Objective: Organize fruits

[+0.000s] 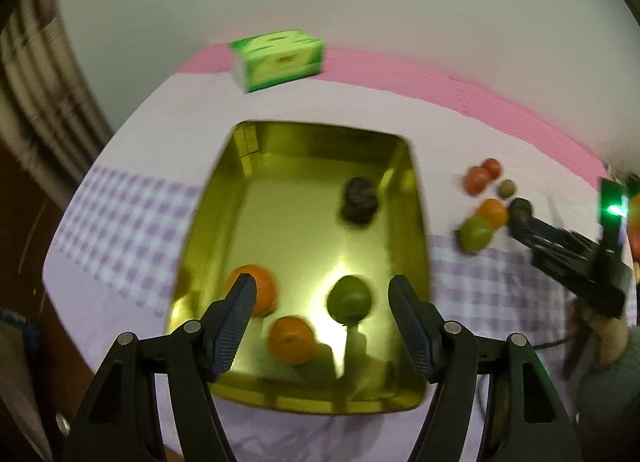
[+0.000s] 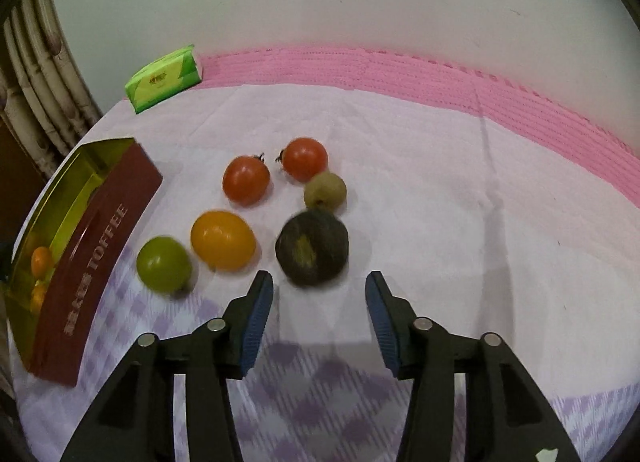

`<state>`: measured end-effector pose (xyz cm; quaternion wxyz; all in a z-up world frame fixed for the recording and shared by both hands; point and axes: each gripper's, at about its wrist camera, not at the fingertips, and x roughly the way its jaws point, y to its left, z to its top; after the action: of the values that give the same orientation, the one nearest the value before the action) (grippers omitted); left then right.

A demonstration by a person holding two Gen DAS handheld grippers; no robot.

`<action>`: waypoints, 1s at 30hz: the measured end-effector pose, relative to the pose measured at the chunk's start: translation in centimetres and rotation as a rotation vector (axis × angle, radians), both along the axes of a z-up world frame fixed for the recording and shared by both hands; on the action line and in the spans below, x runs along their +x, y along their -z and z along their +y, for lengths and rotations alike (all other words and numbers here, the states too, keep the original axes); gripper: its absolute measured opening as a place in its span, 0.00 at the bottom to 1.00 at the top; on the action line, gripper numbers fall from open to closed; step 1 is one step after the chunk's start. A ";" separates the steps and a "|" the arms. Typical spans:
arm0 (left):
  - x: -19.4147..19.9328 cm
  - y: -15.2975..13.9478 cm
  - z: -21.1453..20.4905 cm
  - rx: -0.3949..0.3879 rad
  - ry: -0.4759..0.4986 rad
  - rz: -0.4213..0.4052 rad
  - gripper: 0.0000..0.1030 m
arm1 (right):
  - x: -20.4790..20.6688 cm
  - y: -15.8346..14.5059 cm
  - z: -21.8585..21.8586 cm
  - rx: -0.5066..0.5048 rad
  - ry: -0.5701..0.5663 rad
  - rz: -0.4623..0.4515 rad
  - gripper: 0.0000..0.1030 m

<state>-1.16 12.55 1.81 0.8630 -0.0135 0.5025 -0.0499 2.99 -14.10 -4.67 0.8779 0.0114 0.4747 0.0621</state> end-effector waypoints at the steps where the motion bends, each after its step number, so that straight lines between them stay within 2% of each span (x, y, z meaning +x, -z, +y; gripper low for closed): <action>1: 0.2 0.0 -0.6 0.002 0.010 0.000 0.67 | 0.2 0.1 0.2 -0.005 0.000 -0.011 0.45; 3: 0.8 -0.1 -2.3 0.011 0.039 0.000 0.67 | 0.6 0.3 0.3 -0.012 -0.009 -0.026 0.44; 5: 1.4 -0.1 -4.2 0.008 0.077 0.000 0.67 | 0.6 0.3 0.4 -0.028 -0.023 -0.038 0.34; 9: 2.2 0.0 -7.5 0.008 0.139 -0.010 0.67 | 0.0 0.2 -0.7 -0.049 -0.007 -0.054 0.34; 16: 3.0 1.3 -12.4 -0.008 0.230 0.010 0.67 | -2.4 0.1 -6.5 -0.058 0.126 -0.064 0.34; 23: 4.0 3.0 -14.2 0.007 0.228 0.044 0.66 | -3.6 0.1 -8.1 -0.056 0.172 -0.070 0.34; 30: 5.7 5.0 -15.1 0.013 0.213 0.101 0.54 | -3.5 0.1 -8.0 -0.053 0.169 -0.069 0.35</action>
<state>4.58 -2.54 -3.21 0.8266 0.0431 0.5441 -0.1370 -0.49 -22.06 -4.74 0.8957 0.0263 0.4432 -0.0244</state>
